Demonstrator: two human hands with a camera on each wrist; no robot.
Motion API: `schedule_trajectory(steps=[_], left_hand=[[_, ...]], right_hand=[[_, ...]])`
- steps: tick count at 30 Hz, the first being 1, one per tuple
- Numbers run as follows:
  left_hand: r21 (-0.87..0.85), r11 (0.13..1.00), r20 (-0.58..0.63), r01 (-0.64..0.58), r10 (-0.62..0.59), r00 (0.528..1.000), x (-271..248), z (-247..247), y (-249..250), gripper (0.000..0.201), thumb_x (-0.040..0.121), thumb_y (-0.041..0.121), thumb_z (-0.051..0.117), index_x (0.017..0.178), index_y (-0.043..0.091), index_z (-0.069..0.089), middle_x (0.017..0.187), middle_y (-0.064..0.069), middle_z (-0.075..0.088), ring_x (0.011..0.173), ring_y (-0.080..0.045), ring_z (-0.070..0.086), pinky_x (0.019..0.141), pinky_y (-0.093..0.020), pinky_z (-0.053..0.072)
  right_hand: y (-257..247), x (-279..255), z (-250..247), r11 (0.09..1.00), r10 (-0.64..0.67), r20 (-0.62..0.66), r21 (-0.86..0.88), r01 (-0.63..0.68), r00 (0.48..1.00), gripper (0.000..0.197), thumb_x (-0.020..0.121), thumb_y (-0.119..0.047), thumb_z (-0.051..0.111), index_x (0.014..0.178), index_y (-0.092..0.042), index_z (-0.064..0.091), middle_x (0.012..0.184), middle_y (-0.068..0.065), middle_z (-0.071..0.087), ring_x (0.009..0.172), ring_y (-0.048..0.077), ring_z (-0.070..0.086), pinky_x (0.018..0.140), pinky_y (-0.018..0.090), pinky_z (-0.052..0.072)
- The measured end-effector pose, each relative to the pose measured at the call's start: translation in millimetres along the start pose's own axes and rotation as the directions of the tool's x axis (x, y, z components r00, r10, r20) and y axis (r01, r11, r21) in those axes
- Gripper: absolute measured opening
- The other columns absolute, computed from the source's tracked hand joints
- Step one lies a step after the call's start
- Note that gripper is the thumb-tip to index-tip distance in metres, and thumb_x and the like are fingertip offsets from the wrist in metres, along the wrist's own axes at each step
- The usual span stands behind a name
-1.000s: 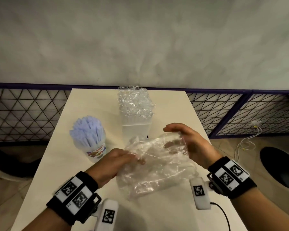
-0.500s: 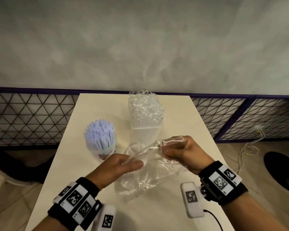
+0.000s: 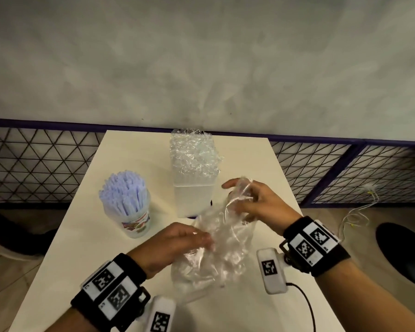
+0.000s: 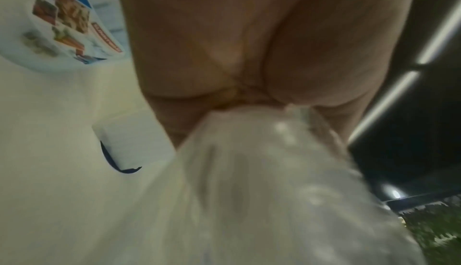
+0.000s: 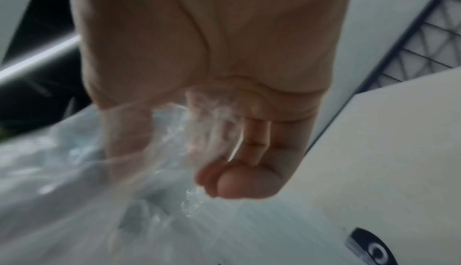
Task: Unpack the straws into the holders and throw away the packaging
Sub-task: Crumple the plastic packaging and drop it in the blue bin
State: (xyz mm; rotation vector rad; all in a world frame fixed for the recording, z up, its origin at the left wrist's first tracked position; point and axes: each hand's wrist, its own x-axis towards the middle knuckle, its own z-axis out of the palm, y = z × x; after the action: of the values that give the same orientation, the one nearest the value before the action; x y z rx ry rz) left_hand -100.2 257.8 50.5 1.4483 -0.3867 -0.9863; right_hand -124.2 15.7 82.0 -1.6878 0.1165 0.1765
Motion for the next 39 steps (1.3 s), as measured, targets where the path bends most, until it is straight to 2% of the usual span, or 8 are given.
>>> schedule_trajectory(steps=[4, 11, 16, 22, 28, 30, 34, 39], left_hand=[[0.163, 0.973, -0.254, -0.164, 0.202, 0.946, 10.4, 7.6, -4.1, 0.027, 0.081, 0.041, 0.067, 0.08, 0.016, 0.077, 0.083, -0.006, 0.074, 0.081, -0.013, 0.066, 0.079, -0.026, 0.049], [0.662, 0.749, -0.443, -0.035, 0.429, 0.787, 27.1, 28.6, -17.9, 0.03, 0.08, 0.052, 0.054, 0.073, 0.028, 0.07, 0.067, 0.013, 0.066, 0.074, -0.005, 0.06, 0.077, -0.029, 0.049], [0.248, 0.969, -0.357, 0.008, 0.083, 0.93, 22.1, 21.8, -17.9, 0.054, 0.07, 0.073, 0.055, 0.085, 0.026, 0.077, 0.091, 0.001, 0.076, 0.094, -0.015, 0.069, 0.097, -0.042, 0.049], [-0.07, 0.99, -0.178, 0.124, -0.135, 0.975, 19.3, 31.0, 1.8, 0.078, 0.08, 0.074, 0.036, 0.101, 0.01, 0.075, 0.103, -0.013, 0.074, 0.101, -0.031, 0.068, 0.098, -0.043, 0.048], [-0.239, 0.969, -0.169, -0.059, 0.018, 0.985, 21.5, 33.6, 5.4, 0.039, 0.082, 0.042, 0.066, 0.1, 0.009, 0.075, 0.104, -0.013, 0.073, 0.097, -0.024, 0.07, 0.078, -0.03, 0.056], [-0.22, 0.971, -0.167, -0.098, 0.062, 0.984, 20.8, 29.8, 1.8, 0.023, 0.079, 0.023, 0.074, 0.095, 0.007, 0.076, 0.097, -0.013, 0.074, 0.092, -0.024, 0.07, 0.073, -0.026, 0.055], [-0.159, 0.971, -0.185, -0.18, 0.15, 0.971, 20.3, 23.0, -4.8, 0.03, 0.073, 0.009, 0.072, 0.103, 0.008, 0.073, 0.106, -0.015, 0.073, 0.1, -0.028, 0.068, 0.081, -0.029, 0.055], [-0.145, 0.947, -0.166, -0.288, 0.263, 0.95, 20.9, 23.5, -3.2, 0.074, 0.068, -0.012, 0.075, 0.119, 0.03, 0.041, 0.113, -0.026, 0.064, 0.099, -0.042, 0.065, 0.086, -0.058, 0.053]], right_hand=[[37.4, -9.1, -1.8, 0.778, 0.139, 0.09, 0.606, -0.166, 0.986, 0.065, 0.057, -0.054, 0.089, 0.11, -0.021, 0.07, 0.099, 0.006, 0.065, 0.078, 0.021, 0.061, 0.066, 0.033, 0.051], [36.0, -5.1, 24.6, 0.97, 0.065, -0.131, 0.239, -0.032, 0.989, 0.041, 0.077, -0.035, 0.082, 0.107, -0.011, 0.067, 0.092, -0.003, 0.071, 0.085, 0.012, 0.063, 0.073, 0.034, 0.041], [30.0, -6.8, 18.4, 0.989, 0.003, -0.169, 0.145, 0.022, 0.986, 0.018, 0.095, 0.0, 0.061, 0.112, -0.005, 0.062, 0.088, 0.013, 0.068, 0.073, 0.026, 0.062, 0.058, 0.03, 0.049], [33.5, -6.8, 27.4, 0.946, -0.316, -0.21, 0.008, 0.325, 0.925, 0.051, 0.08, 0.028, 0.049, 0.094, -0.012, 0.077, 0.093, -0.008, 0.077, 0.08, 0.012, 0.069, 0.063, 0.023, 0.054], [40.1, -11.0, 24.6, 0.643, -0.661, 0.009, -0.509, 0.573, 0.75, 0.047, 0.076, 0.009, 0.049, 0.098, -0.018, 0.08, 0.117, -0.004, 0.07, 0.111, 0.023, 0.058, 0.091, 0.033, 0.047], [38.8, -12.9, 16.2, 0.632, -0.607, 0.115, -0.529, 0.566, 0.786, 0.045, 0.08, 0.004, 0.055, 0.104, -0.025, 0.079, 0.134, -0.007, 0.058, 0.124, 0.022, 0.047, 0.099, 0.034, 0.041], [32.9, -27.0, 7.0, 0.979, -0.184, 0.222, -0.044, 0.198, 0.958, 0.066, 0.074, -0.022, 0.063, 0.138, -0.035, 0.055, 0.159, -0.018, 0.022, 0.146, 0.01, 0.027, 0.118, 0.04, 0.03], [45.9, -26.8, 22.1, 0.936, 0.042, 0.192, 0.335, -0.105, 0.981, 0.087, 0.078, -0.015, 0.077, 0.149, -0.034, 0.031, 0.145, 0.013, 0.052, 0.128, 0.028, 0.057, 0.106, 0.048, 0.046]])
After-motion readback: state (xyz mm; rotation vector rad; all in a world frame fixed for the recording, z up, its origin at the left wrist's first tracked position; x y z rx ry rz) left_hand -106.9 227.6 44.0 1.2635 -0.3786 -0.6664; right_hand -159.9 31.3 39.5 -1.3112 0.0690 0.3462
